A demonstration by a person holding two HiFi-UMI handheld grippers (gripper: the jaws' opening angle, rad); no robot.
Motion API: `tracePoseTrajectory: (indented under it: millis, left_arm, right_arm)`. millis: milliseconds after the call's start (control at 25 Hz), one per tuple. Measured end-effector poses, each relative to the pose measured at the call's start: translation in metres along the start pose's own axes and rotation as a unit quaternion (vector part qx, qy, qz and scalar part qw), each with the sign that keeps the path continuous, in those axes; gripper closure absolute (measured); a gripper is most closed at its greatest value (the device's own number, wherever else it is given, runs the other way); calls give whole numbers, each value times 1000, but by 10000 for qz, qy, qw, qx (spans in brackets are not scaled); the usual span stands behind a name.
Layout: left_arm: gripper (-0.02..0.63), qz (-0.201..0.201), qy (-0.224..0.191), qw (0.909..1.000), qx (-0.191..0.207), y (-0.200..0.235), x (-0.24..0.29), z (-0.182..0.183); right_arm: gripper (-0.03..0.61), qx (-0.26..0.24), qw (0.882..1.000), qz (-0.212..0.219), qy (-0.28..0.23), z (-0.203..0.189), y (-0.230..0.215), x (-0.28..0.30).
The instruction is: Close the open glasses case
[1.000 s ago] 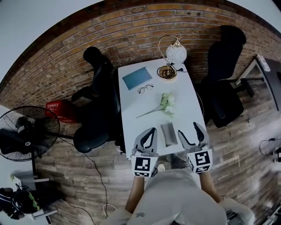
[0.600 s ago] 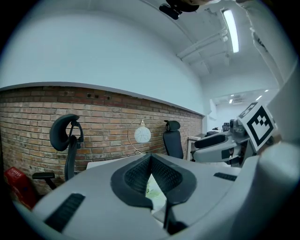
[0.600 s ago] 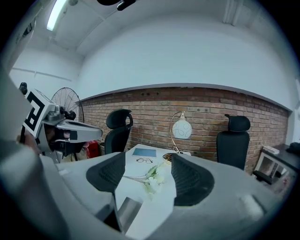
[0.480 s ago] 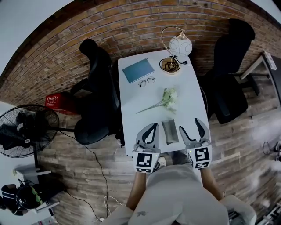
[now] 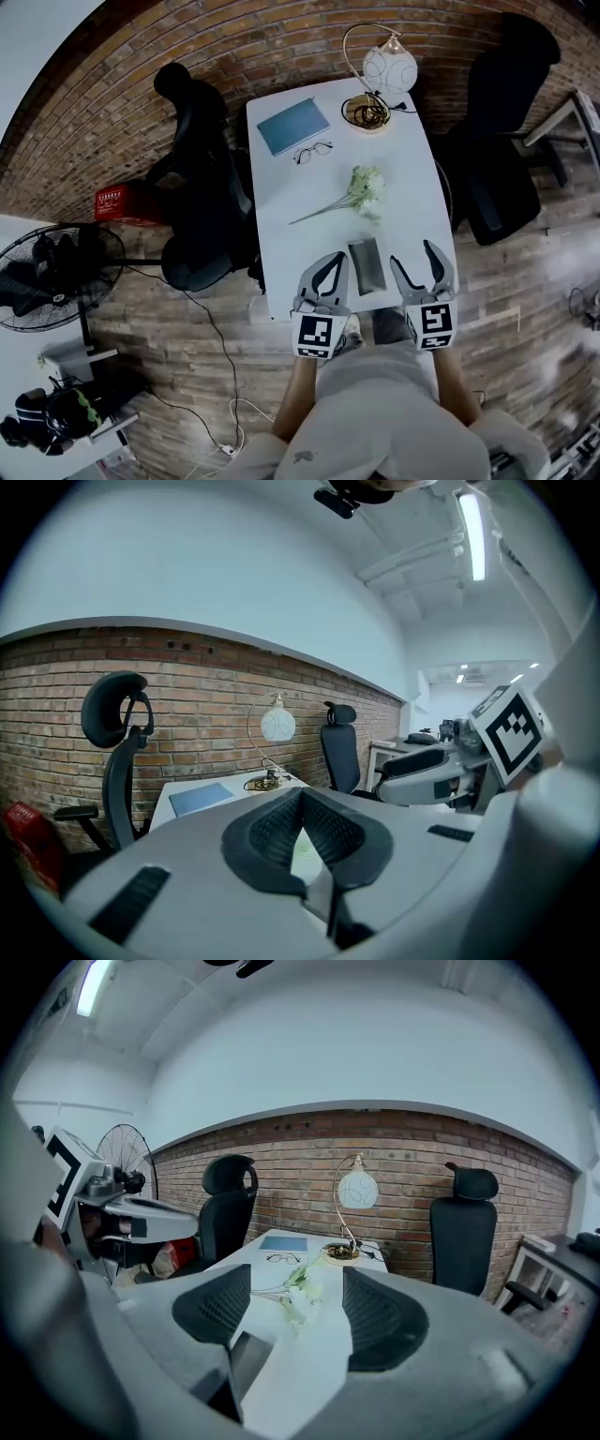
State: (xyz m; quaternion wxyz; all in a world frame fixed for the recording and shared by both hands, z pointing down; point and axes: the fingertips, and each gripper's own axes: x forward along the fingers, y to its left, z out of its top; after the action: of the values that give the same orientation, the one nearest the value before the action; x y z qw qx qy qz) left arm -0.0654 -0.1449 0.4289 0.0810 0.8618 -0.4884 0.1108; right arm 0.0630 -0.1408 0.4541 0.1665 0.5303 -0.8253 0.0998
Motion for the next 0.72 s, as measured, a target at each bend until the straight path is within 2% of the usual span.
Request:
tracePoseTrajectory:
  millis: [240,720]
  left_arm:
    - [611,-95,250,9996,-87,-9,14,-24]
    - [611,-248,677,9973,-148,-25,34,-68]
  right_arm:
    - [291,53,9999,-8,142,-21,-6,5]
    - [291,184,9988,47,461,-58,-13,18]
